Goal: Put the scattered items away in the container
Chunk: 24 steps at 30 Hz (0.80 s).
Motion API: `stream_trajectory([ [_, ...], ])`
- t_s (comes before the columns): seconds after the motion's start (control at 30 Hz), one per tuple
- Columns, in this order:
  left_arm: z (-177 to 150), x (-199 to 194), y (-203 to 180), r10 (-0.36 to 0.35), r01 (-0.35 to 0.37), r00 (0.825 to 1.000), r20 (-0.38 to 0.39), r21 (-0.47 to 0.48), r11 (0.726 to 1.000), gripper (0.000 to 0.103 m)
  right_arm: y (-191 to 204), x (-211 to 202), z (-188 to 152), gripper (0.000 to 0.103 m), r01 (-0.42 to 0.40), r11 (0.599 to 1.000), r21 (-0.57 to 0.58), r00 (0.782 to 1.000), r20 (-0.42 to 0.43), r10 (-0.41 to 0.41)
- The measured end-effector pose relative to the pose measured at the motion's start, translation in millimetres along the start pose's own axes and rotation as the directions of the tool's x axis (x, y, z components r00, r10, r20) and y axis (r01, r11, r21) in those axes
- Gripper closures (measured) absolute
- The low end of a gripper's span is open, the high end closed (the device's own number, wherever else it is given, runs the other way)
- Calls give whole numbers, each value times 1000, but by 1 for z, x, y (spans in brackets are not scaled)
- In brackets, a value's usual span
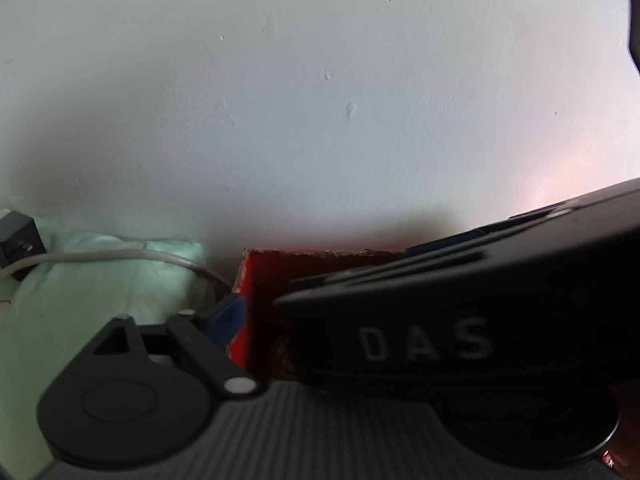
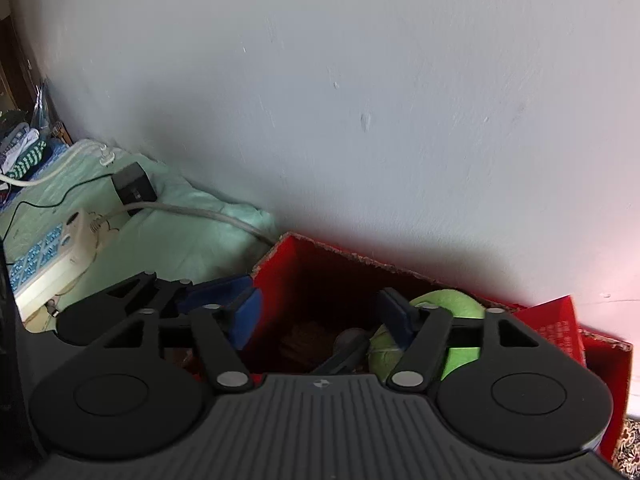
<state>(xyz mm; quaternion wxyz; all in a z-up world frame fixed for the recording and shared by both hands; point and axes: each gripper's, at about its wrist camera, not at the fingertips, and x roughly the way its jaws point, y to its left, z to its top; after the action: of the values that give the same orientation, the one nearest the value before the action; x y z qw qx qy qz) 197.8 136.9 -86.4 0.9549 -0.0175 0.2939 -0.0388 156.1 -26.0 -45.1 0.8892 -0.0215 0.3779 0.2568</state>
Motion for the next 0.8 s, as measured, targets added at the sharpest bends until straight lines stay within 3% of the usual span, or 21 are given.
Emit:
stream_trajectory([
  [0.3,-9,-2,-10,29,-30,999,22,22,999,4,5,-18,-4,31,19,1000,-19,1000,7,-19],
  [0.43,-12,-15,-13,59,-60,998,32,23,998,3,-4,-29,-8,31,17,999,36,1000,6,-17],
  [0.57,-9,-27,-21,102,-102,994,36,5,995,1,-12,-48,-17,29,68,991,112,997,19,-70],
  [0.7,-10,-44,-33,128,-130,990,59,32,991,1,-14,-75,-29,20,96,984,153,993,57,-106],
  [0.8,-18,-60,-45,168,-172,982,83,37,984,1,-15,-93,-39,16,158,967,201,981,83,-178],
])
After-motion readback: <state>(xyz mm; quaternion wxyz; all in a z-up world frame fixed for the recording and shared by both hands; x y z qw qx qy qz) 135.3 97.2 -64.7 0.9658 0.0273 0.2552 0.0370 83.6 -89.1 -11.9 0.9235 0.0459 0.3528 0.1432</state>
